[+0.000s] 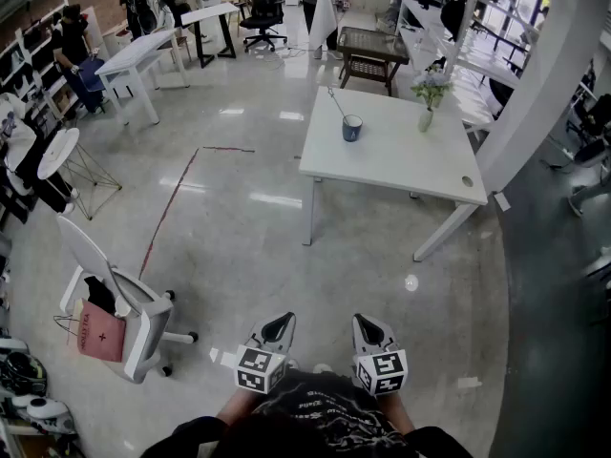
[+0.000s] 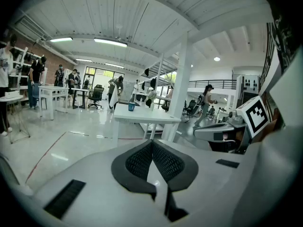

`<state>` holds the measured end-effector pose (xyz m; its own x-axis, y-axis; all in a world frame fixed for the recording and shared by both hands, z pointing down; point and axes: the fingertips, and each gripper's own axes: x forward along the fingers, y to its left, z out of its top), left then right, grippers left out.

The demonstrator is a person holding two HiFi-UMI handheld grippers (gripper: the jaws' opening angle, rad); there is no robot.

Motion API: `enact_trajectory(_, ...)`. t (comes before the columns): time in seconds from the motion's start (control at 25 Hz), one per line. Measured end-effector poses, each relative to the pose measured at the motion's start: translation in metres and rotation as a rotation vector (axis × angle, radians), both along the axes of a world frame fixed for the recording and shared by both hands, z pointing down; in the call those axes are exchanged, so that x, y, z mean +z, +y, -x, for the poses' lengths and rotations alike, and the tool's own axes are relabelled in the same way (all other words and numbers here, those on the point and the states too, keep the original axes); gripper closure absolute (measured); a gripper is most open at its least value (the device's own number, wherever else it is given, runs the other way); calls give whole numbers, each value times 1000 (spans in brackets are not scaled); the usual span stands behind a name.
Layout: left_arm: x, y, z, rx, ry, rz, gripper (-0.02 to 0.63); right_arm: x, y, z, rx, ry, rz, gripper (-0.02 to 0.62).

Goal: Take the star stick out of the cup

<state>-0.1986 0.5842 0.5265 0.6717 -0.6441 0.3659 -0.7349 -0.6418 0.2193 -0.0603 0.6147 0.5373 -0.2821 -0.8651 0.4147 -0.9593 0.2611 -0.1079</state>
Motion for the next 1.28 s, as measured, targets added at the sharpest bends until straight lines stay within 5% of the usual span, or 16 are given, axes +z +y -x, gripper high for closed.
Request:
enact_trajectory(0.6, 11, 9, 43, -4, 1, -28, 587, -2, 3, 31, -3, 31, -20, 589)
enact_trajectory(1.28, 21, 7, 64, 93, 10, -24, 588, 13, 1, 55, 108, -36, -7, 589)
